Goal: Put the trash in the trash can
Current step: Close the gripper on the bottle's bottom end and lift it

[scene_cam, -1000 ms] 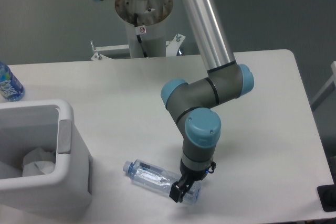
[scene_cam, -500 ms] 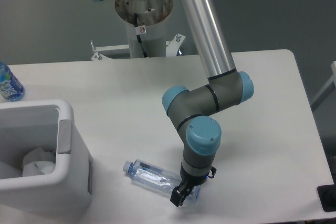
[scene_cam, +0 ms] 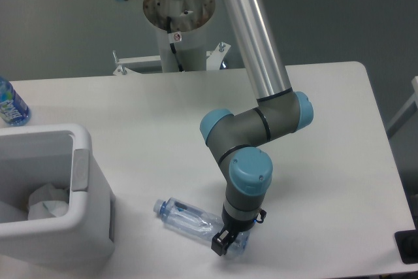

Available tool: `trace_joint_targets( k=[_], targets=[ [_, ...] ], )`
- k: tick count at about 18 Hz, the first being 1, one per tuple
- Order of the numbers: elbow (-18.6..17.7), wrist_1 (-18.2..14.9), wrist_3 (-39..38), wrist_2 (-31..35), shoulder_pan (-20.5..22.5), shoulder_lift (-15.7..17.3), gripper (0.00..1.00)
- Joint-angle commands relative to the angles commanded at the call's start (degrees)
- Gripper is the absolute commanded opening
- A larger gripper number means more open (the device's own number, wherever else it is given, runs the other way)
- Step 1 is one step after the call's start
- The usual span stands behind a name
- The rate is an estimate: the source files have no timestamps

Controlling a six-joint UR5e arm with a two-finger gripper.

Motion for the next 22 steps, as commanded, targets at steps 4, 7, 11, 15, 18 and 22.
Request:
trace_joint_targets(
  k=[4,7,11,15,18,22],
  targets=[
    [-0.35,0.00,0.00,0.00,-0.09,0.26,0.70],
    [-0.70,0.00,0.09,0.00,-0.09,0.53,0.66],
    [-0.79,0.00,0.26,0.00,-0.09,1.32,0.66],
    [-1.50,0.09,0.62,-0.09,-0.09,2.02,0.63],
    [-1.41,0.09,0.62,-0.09,-0.09,3.25,0.63],
    [-1.06,0.35,0.79,-0.26,0.00,5.97,0.63]
  ],
)
